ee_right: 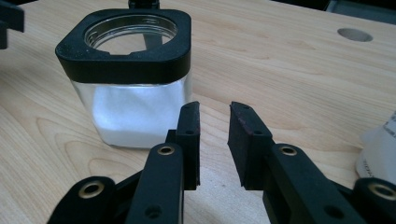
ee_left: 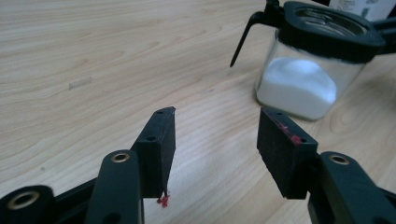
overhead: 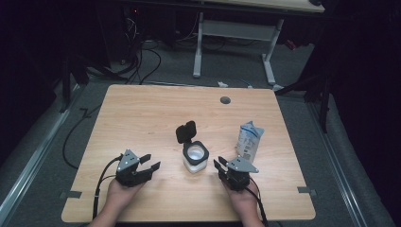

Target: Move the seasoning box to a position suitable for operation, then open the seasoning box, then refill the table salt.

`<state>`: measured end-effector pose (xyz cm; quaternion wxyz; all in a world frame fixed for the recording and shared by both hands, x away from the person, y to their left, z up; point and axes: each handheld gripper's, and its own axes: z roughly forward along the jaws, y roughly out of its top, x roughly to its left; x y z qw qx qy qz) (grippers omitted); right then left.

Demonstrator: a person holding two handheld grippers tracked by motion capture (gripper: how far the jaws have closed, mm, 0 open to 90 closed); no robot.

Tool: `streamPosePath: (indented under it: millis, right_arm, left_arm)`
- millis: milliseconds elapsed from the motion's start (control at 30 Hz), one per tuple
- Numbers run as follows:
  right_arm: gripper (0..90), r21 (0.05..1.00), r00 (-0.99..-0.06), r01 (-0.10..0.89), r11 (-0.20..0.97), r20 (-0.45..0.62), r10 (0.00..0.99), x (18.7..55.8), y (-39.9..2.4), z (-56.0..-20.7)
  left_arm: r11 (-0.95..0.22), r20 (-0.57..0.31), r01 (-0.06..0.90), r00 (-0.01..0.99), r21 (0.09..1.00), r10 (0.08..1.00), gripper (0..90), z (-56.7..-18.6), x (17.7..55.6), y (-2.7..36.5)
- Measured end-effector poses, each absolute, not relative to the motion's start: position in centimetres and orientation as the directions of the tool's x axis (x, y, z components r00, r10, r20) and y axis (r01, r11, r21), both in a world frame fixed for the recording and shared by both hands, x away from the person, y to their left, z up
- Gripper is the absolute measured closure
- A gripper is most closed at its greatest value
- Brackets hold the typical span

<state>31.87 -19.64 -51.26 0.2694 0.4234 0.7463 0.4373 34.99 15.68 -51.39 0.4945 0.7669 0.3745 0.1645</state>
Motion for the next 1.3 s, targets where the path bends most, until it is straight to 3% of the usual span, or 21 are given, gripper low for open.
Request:
streamPosePath:
  millis: [700,867,1000,1167,1300]
  right_arm:
    - [72.8,0.875,-0.505,0.411,0.257,-0.016,0.863,31.5,-20.1,-51.6]
    - [73.6,0.873,-0.509,0.409,0.265,-0.023,0.861,31.4,-19.9,-51.7]
    - [77.6,0.874,-0.515,0.404,0.269,-0.025,0.857,31.3,-19.7,-51.6]
    - [89.2,0.867,-0.529,0.411,0.281,-0.025,0.848,31.1,-19.6,-51.6]
    - [90.0,0.865,-0.537,0.414,0.283,-0.019,0.843,31.1,-19.5,-51.6]
  left_arm:
    - [-0.208,-0.151,0.439,0.653,0.874,0.742,63.8,-49.7,38.3,11.6]
    - [-0.214,-0.143,0.442,0.646,0.871,0.75,72.4,-49.5,38.7,11.2]
    - [-0.209,-0.14,0.433,0.645,0.877,0.751,80.6,-48.7,39.2,10.5]
    - [-0.209,-0.14,0.436,0.643,0.875,0.753,87.7,-48.0,40.3,9.7]
    - [-0.207,-0.142,0.434,0.646,0.877,0.75,89.7,-47.6,40.9,9.2]
